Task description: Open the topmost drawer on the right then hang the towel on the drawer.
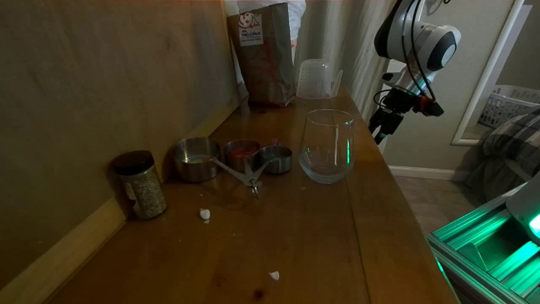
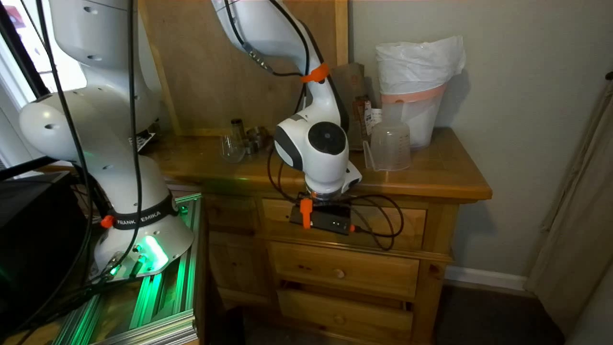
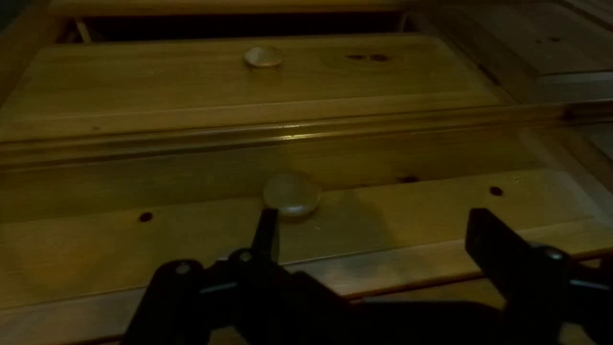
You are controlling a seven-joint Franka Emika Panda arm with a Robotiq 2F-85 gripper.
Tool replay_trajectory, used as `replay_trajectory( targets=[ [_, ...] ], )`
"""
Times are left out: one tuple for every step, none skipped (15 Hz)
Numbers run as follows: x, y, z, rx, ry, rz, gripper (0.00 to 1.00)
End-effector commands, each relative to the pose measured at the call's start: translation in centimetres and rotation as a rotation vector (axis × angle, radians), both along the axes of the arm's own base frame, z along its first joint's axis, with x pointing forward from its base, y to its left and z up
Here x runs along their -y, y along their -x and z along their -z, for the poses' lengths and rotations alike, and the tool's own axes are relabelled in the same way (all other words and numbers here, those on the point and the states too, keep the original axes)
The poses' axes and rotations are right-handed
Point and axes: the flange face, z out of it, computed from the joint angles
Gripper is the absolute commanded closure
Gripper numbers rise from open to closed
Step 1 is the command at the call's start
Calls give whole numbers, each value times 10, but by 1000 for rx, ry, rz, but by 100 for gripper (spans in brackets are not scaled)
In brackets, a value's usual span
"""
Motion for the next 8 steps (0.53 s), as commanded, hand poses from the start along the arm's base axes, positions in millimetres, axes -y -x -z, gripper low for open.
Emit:
replay_trajectory(
  targets=[
    [0, -2, 24, 45, -65, -13, 0],
    [-1, -1, 30, 52, -71, -13, 0],
    [-3, -1, 35, 58, -79, -12, 0],
    [-4, -1, 41, 67, -92, -2, 0],
    [-6, -1, 47, 71, -104, 6, 0],
    [-8, -1, 52, 77, -113, 16, 0],
    [-9, -2, 56, 82, -124, 22, 0],
    [-10, -3, 61, 89, -129, 31, 0]
  ],
)
